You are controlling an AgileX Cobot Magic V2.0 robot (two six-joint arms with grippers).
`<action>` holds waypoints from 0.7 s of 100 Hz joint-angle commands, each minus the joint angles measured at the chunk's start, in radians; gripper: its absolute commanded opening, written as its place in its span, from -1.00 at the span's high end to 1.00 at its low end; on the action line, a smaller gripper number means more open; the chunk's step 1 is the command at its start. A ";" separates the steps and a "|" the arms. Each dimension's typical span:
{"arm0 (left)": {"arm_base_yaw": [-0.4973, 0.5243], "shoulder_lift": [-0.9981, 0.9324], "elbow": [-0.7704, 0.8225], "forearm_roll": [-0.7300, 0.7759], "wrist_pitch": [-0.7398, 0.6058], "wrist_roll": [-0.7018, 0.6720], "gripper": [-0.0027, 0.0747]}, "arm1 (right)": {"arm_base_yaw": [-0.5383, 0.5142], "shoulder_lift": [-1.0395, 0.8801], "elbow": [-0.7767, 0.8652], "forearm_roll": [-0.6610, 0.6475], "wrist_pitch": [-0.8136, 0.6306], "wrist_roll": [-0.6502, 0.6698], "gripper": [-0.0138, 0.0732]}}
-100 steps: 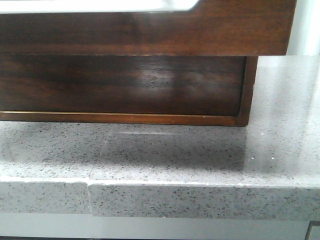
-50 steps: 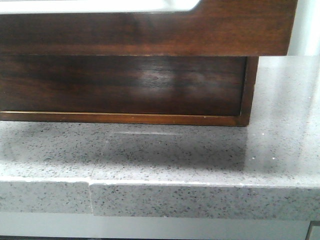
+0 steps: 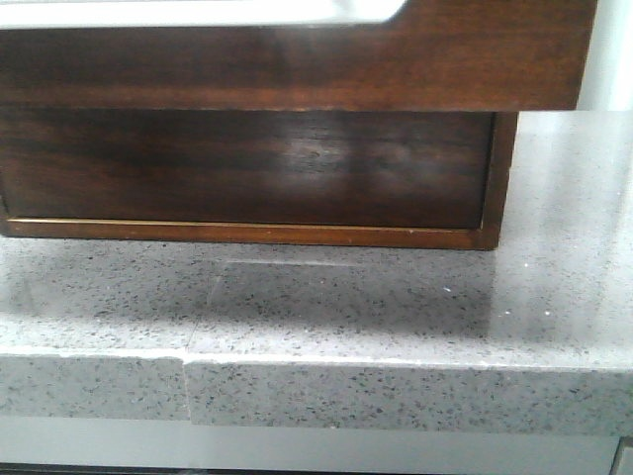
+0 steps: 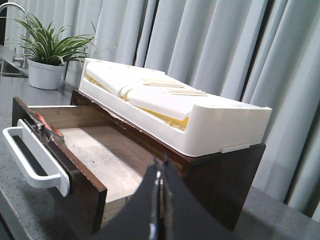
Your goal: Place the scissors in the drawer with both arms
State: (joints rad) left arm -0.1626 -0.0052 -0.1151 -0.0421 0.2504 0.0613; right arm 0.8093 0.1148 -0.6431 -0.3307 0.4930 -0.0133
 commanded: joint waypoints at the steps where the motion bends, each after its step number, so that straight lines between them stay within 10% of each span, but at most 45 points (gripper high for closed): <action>1: -0.007 -0.028 0.032 0.034 -0.093 -0.098 0.98 | -0.001 0.015 -0.020 -0.023 -0.074 -0.001 0.79; 70: -0.007 -0.028 0.130 -0.009 0.028 -0.122 0.98 | -0.001 0.015 -0.020 -0.023 -0.074 -0.001 0.79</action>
State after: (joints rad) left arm -0.1626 -0.0052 -0.0051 -0.0384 0.3235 -0.0493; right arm 0.8093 0.1148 -0.6431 -0.3323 0.4930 -0.0133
